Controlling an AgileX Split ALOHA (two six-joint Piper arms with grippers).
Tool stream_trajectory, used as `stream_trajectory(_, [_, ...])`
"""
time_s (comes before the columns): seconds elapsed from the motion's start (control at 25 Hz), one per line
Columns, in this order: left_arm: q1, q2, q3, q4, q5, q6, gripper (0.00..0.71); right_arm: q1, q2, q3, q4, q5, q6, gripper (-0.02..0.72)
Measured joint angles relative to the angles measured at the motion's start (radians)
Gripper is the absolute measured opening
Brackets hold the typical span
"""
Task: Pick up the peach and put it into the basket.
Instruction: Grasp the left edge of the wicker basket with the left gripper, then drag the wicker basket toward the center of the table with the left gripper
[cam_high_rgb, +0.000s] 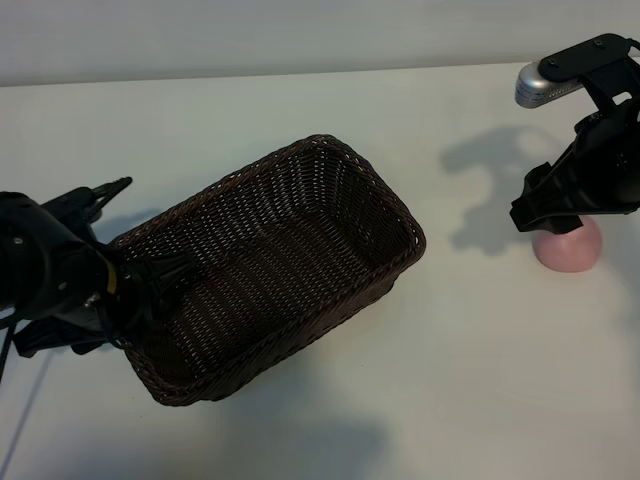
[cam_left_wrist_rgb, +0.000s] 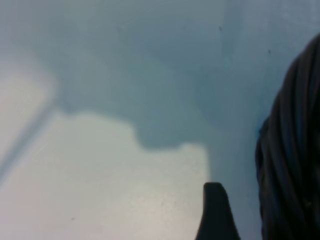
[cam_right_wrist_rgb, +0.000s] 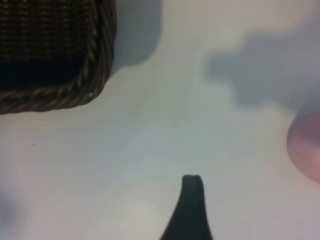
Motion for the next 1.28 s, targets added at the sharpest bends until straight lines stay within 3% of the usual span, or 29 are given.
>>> stream_trajectory(0.28, [0.0,0.028,0.0,-0.016,-0.025,0.004,0.471,0.0,0.0,0.0,0.012,0.002,0.0,0.595])
stream_trajectory(0.36, [0.0,0.03,0.0,-0.019,-0.027,0.004,0.414,0.0,0.0,0.0,0.012,0.002,0.0,0.595])
stream_trajectory(0.52, [0.0,0.031,0.0,-0.027,-0.038,0.002,0.233,0.0,0.0,0.0,0.012,0.003,-0.001,0.595])
stream_trajectory(0.92, [0.0,0.026,0.0,-0.03,-0.062,0.005,0.226,0.0,0.0,0.0,0.012,0.003,-0.001,0.595])
stream_trajectory(1.28, [0.0,-0.079,0.001,-0.043,-0.113,0.027,0.168,0.0,0.0,0.0,0.012,0.003,0.0,0.595])
